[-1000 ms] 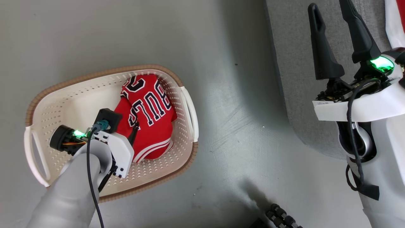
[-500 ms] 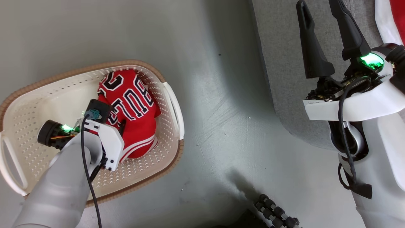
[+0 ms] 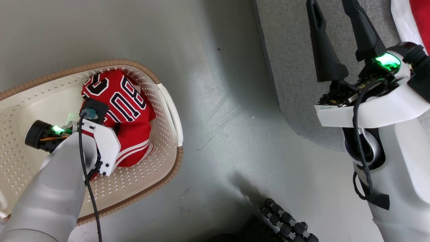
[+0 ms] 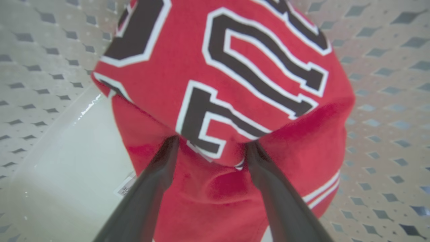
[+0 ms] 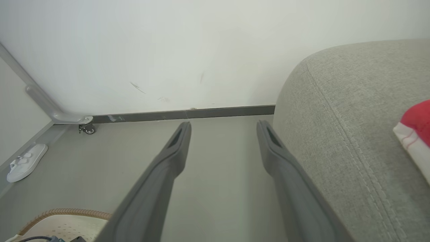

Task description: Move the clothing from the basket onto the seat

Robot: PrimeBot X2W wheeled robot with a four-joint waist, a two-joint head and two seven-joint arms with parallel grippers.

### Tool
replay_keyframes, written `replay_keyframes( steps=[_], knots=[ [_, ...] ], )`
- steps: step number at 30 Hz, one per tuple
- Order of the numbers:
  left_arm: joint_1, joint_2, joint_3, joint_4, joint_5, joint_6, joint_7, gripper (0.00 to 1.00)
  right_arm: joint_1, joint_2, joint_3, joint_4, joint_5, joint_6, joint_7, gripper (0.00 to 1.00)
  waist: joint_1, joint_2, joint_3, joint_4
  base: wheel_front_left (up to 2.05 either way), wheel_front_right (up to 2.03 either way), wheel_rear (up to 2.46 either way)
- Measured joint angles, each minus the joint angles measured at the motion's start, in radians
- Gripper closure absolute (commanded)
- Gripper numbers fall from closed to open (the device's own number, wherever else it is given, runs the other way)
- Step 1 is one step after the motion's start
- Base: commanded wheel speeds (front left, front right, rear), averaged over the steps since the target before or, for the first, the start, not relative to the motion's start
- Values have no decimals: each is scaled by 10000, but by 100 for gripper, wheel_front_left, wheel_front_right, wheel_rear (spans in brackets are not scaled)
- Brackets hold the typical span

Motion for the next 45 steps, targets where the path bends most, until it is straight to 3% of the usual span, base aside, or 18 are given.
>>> replay_keyframes(
  steps=[5,7,8,9,10,11,18,45],
  knots=[
    [-74,17,-221,240,84,-2,186,0,-217,136,94,19,40,0,0,0,0,0,107,-154,0,0,0],
    [-74,36,-282,345,102,-10,188,5,-350,173,102,38,40,0,0,0,0,0,118,-207,0,0,0],
    [-74,27,-305,389,111,-10,192,20,-384,174,84,38,40,0,0,0,0,0,110,-219,0,0,0],
    [-75,15,-320,408,111,-12,221,62,-384,174,71,40,40,0,0,0,0,0,100,-224,0,0,0],
    [-76,4,-339,420,111,-12,221,96,-382,174,69,44,40,0,0,0,0,0,90,-227,0,0,0],
    [-79,-4,-357,431,111,-12,219,100,-382,174,59,48,40,0,0,0,0,0,78,-228,0,0,0],
    [-214,-38,-424,454,109,-19,23,100,-383,190,-69,109,40,0,0,0,0,0,-56,-183,0,0,0],
    [182,-439,-1198,-453,-623,-92,-2359,100,-393,176,-786,366,-94,0,0,0,0,0,-1517,338,0,0,0]
  ],
)
